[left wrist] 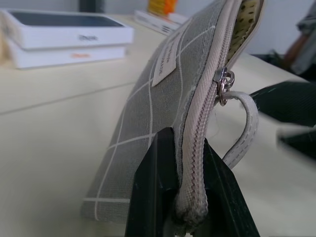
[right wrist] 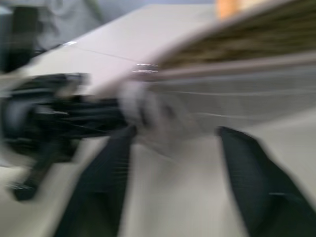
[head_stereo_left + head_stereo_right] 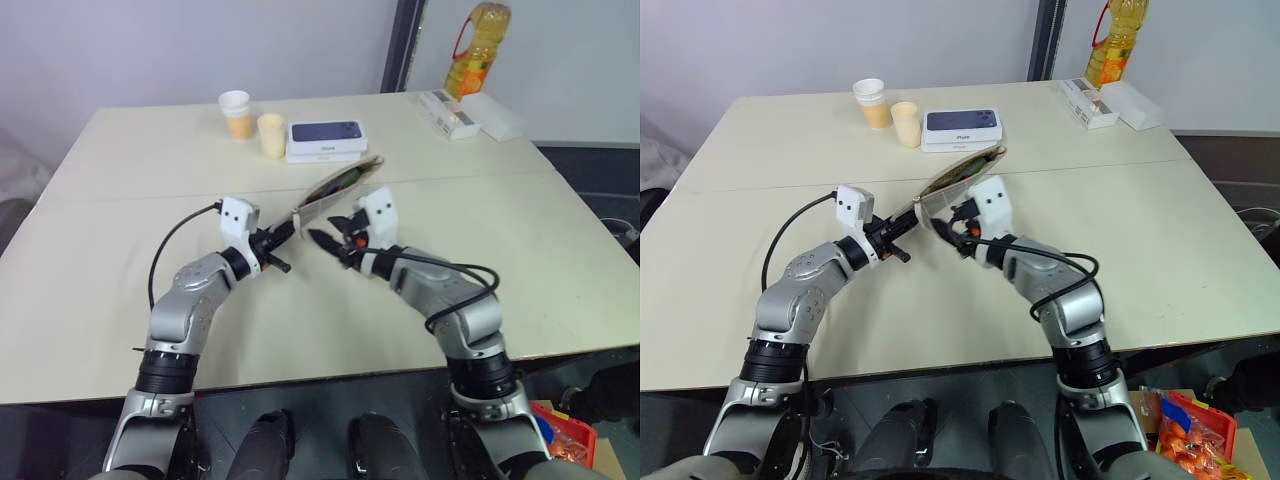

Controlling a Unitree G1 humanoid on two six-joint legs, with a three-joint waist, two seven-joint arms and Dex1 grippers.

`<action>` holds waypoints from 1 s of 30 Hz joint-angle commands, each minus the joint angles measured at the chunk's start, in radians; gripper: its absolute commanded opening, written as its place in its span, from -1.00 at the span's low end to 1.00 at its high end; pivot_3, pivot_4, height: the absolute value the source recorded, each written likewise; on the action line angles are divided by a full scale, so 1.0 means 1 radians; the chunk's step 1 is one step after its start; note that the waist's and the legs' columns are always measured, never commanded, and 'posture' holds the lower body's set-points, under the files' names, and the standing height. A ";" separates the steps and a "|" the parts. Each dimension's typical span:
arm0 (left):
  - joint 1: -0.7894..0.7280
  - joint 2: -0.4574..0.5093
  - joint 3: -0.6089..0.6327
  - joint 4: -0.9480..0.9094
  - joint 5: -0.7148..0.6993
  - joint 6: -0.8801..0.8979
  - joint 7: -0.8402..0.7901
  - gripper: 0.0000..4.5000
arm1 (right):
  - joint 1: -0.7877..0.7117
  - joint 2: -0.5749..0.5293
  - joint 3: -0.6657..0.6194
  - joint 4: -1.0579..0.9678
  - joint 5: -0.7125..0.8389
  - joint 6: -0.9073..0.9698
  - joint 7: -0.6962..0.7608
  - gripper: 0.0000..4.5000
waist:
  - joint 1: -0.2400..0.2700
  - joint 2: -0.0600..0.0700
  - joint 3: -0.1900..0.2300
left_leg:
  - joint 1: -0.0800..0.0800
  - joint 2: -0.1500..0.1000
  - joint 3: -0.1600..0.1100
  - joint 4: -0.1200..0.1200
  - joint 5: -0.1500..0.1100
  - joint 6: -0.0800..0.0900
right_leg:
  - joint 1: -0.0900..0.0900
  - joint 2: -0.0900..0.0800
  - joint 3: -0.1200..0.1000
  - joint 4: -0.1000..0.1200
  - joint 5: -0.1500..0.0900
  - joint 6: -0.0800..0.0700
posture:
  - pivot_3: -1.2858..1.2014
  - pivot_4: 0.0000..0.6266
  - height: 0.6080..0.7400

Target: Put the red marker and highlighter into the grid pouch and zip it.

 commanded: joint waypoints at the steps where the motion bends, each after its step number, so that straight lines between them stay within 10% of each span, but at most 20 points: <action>1: -0.026 0.001 0.010 -0.038 -0.047 0.047 -0.026 -1.00 | -0.012 0.028 0.013 -0.010 0.004 -0.027 -0.006 0.51 | 0.000 0.000 0.000 | 0.000 0.000 0.000 0.000 0.000 0.000 | 0.000 0.000 0.000 0.000 0.000 0.000 | 0.03 -0.52 1.00; 8: -0.041 0.019 0.019 -0.039 -0.067 0.090 -0.053 -1.00 | -0.026 0.060 0.025 0.054 -0.017 -0.058 -0.018 0.41 | -0.001 0.000 0.000 | 0.000 0.000 0.000 0.000 0.000 0.000 | 0.000 0.000 0.000 0.000 0.000 0.000 | 0.03 -0.52 1.00; 15: -0.049 0.037 0.008 -0.035 -0.050 0.076 -0.057 -1.00 | -0.022 0.054 0.009 0.053 -0.017 -0.086 -0.014 -0.98 | -0.001 0.000 0.000 | 0.000 0.000 0.000 0.000 0.000 0.000 | 0.000 0.000 0.000 0.000 0.000 0.000 | 0.03 -0.52 1.00; 30: -0.053 0.135 -0.026 0.063 0.157 -0.229 -0.105 -1.00 | -0.024 -0.019 -0.123 -0.025 0.063 -0.075 -0.002 -0.98 | 0.002 0.000 0.000 | 0.000 0.000 0.000 -0.001 0.000 0.000 | -0.001 -0.001 0.000 0.000 0.000 0.000 | 0.03 -0.52 1.00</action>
